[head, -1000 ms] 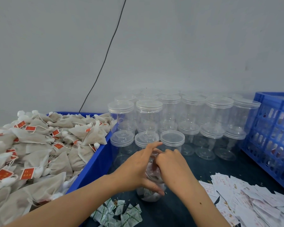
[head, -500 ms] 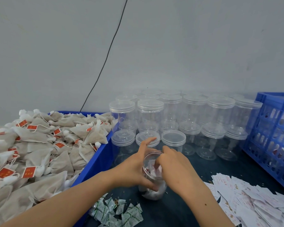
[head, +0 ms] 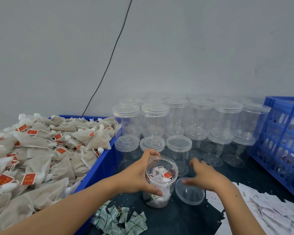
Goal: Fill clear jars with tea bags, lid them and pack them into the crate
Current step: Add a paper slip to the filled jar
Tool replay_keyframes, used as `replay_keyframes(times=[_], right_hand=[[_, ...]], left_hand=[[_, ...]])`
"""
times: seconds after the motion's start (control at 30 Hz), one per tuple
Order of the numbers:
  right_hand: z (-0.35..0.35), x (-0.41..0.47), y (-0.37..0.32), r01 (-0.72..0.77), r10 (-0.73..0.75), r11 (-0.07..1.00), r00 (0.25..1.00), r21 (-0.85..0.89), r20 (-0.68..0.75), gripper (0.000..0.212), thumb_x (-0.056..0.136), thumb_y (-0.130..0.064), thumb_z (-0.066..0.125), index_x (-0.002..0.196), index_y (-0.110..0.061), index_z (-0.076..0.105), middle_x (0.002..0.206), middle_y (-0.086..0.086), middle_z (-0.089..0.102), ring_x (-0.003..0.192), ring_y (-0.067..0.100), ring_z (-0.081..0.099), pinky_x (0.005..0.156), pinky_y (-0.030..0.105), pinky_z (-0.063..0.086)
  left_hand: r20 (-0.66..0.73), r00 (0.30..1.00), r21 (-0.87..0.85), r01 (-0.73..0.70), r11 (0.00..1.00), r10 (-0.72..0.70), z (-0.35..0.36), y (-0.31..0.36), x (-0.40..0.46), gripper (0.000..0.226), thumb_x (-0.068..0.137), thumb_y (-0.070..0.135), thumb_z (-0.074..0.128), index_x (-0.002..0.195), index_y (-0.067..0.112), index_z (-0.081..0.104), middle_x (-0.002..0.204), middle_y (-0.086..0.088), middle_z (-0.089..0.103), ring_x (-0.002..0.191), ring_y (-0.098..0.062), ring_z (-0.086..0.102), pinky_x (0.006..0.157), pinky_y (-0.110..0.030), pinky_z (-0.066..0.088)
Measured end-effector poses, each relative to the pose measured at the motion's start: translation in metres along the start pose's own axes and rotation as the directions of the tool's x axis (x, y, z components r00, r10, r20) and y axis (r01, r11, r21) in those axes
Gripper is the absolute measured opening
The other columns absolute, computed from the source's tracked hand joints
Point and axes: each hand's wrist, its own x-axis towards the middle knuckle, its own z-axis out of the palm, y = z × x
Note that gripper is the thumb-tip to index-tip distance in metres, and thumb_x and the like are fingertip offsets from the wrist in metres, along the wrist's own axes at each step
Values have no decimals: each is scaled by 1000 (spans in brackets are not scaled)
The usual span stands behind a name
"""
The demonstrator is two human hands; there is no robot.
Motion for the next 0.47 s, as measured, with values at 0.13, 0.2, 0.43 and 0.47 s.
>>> replay_keyframes(times=[0.13, 0.2, 0.43, 0.47], right_hand=[[18, 8, 6, -27, 57, 988, 978, -151, 199, 110, 68, -45, 81, 149, -25, 9, 154, 8, 16, 142, 33, 17, 110, 45, 32], [22, 9, 5, -24, 65, 983, 973, -183, 219, 110, 67, -42, 82, 148, -25, 9, 154, 7, 13, 143, 32, 15, 111, 45, 31], [3, -3, 1, 60, -43, 992, 988, -112, 150, 89, 72, -35, 79, 140, -26, 21, 145, 0, 31, 133, 24, 32, 104, 42, 40], [-3, -7, 0, 88, -74, 992, 986, -91, 149, 90, 72, -36, 79, 140, -28, 20, 145, 0, 32, 131, 23, 34, 103, 41, 41]], left_hand=[[40, 999, -43, 29, 999, -27, 0, -4, 0, 89, 70, 21, 86, 129, 40, 23, 144, 8, 45, 133, -3, 40, 97, -7, 38], [44, 999, -49, 34, 998, -31, 0, -6, 0, 89, 70, 21, 86, 130, 40, 22, 142, 7, 47, 132, -3, 41, 96, -6, 37], [13, 1000, -37, 21, 999, -20, 1, -8, 3, 89, 68, 26, 87, 127, 47, 23, 140, 8, 50, 130, -1, 43, 95, -6, 39], [5, 1000, -32, 17, 999, -17, 1, -8, 3, 89, 68, 28, 87, 126, 49, 24, 140, 9, 50, 130, -1, 44, 96, -8, 39]])
